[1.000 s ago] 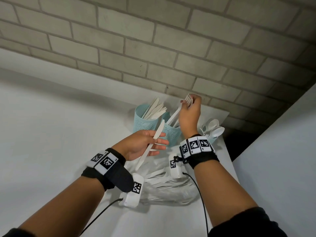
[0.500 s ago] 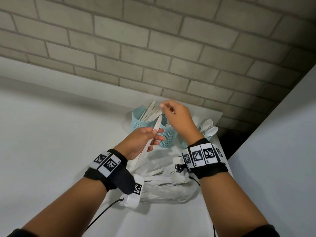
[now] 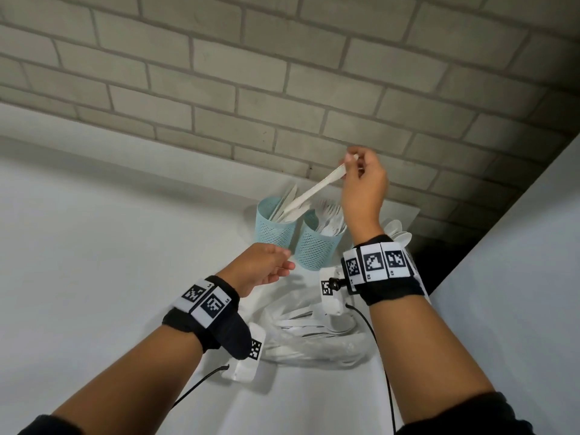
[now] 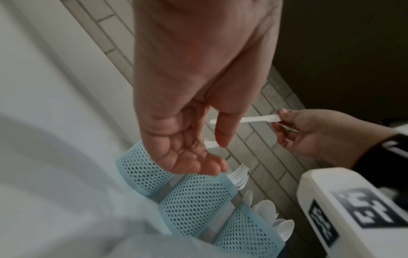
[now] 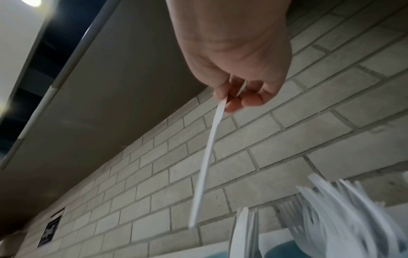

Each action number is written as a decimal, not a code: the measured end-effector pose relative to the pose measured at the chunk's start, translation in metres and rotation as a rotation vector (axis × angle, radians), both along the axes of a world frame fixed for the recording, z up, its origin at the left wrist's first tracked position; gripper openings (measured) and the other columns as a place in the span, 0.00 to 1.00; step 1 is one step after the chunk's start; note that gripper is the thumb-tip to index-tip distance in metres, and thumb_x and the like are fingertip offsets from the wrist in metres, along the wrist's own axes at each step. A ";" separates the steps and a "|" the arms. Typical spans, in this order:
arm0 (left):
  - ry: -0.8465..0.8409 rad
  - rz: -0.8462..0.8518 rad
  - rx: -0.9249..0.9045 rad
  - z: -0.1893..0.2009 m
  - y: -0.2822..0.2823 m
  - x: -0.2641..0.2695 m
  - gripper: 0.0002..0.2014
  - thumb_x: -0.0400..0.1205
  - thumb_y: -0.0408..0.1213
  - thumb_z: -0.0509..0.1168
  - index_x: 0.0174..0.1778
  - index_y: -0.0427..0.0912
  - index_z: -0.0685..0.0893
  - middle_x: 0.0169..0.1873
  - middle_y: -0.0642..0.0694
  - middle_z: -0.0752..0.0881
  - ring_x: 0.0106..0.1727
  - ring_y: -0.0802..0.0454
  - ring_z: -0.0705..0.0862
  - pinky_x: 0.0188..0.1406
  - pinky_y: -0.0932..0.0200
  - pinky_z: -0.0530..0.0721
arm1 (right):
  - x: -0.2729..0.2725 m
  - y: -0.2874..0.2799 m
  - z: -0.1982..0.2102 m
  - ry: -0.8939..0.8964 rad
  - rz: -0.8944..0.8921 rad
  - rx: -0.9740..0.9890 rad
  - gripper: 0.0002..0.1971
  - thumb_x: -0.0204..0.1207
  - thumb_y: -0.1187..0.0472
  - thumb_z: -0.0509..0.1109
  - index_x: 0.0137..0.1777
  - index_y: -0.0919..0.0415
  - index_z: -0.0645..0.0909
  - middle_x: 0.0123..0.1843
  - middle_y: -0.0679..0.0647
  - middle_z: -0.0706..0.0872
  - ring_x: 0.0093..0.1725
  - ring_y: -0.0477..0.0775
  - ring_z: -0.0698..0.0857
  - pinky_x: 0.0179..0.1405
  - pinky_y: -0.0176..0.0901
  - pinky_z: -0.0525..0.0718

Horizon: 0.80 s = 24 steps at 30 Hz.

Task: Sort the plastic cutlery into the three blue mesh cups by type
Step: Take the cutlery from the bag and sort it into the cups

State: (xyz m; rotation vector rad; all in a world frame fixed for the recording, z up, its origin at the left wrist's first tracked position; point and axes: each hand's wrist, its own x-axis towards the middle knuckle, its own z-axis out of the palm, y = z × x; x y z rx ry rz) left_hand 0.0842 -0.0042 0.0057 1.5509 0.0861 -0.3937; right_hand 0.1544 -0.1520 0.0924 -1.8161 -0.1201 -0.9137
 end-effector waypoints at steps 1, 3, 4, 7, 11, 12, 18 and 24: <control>0.004 -0.029 0.026 -0.001 0.001 -0.001 0.06 0.84 0.37 0.61 0.55 0.42 0.79 0.41 0.49 0.87 0.40 0.58 0.83 0.44 0.65 0.80 | 0.002 0.004 -0.003 -0.030 -0.022 -0.013 0.07 0.81 0.63 0.64 0.52 0.60 0.83 0.39 0.46 0.84 0.41 0.48 0.82 0.46 0.47 0.84; 0.003 -0.073 0.061 -0.001 0.000 -0.003 0.06 0.84 0.36 0.61 0.55 0.43 0.79 0.42 0.49 0.86 0.41 0.58 0.83 0.46 0.64 0.79 | 0.006 0.014 -0.013 -0.049 -0.055 -0.105 0.08 0.81 0.61 0.64 0.54 0.60 0.84 0.44 0.51 0.87 0.43 0.50 0.84 0.44 0.46 0.83; -0.001 -0.088 0.072 0.000 0.000 -0.004 0.06 0.84 0.36 0.61 0.55 0.43 0.79 0.42 0.50 0.86 0.41 0.58 0.83 0.46 0.64 0.79 | 0.010 0.018 -0.021 -0.028 -0.061 -0.190 0.09 0.81 0.60 0.63 0.55 0.60 0.84 0.46 0.53 0.89 0.45 0.53 0.85 0.44 0.45 0.82; -0.024 -0.127 0.110 0.002 -0.002 -0.007 0.06 0.84 0.37 0.61 0.54 0.43 0.80 0.42 0.50 0.86 0.41 0.58 0.83 0.45 0.65 0.79 | 0.024 0.026 -0.053 0.182 -0.006 -0.582 0.12 0.82 0.58 0.62 0.57 0.56 0.86 0.50 0.61 0.89 0.49 0.61 0.85 0.49 0.47 0.82; -0.081 -0.196 0.208 0.001 -0.006 -0.010 0.06 0.84 0.38 0.61 0.54 0.43 0.81 0.41 0.52 0.85 0.40 0.60 0.82 0.41 0.68 0.79 | 0.015 0.026 -0.064 0.410 0.113 -0.824 0.14 0.83 0.56 0.59 0.61 0.51 0.85 0.58 0.62 0.85 0.59 0.65 0.77 0.58 0.52 0.78; -0.097 -0.214 0.234 0.001 -0.008 -0.011 0.06 0.84 0.38 0.61 0.54 0.43 0.81 0.41 0.52 0.85 0.40 0.61 0.82 0.40 0.69 0.79 | 0.009 0.022 -0.058 0.395 0.107 -0.810 0.15 0.84 0.56 0.58 0.63 0.52 0.83 0.60 0.60 0.85 0.62 0.64 0.75 0.61 0.52 0.76; -0.241 -0.363 0.472 -0.008 -0.029 -0.020 0.11 0.83 0.34 0.63 0.56 0.34 0.85 0.48 0.46 0.85 0.48 0.53 0.82 0.51 0.64 0.79 | -0.048 -0.030 -0.028 0.508 0.113 -0.545 0.13 0.82 0.61 0.61 0.62 0.58 0.83 0.59 0.56 0.86 0.57 0.53 0.82 0.58 0.41 0.76; -0.370 -0.516 0.878 -0.023 -0.056 -0.035 0.17 0.84 0.41 0.60 0.67 0.39 0.78 0.66 0.40 0.79 0.66 0.43 0.77 0.60 0.60 0.73 | -0.093 -0.075 -0.063 0.948 0.144 -0.653 0.15 0.81 0.54 0.63 0.64 0.57 0.81 0.68 0.54 0.81 0.65 0.54 0.79 0.58 0.40 0.72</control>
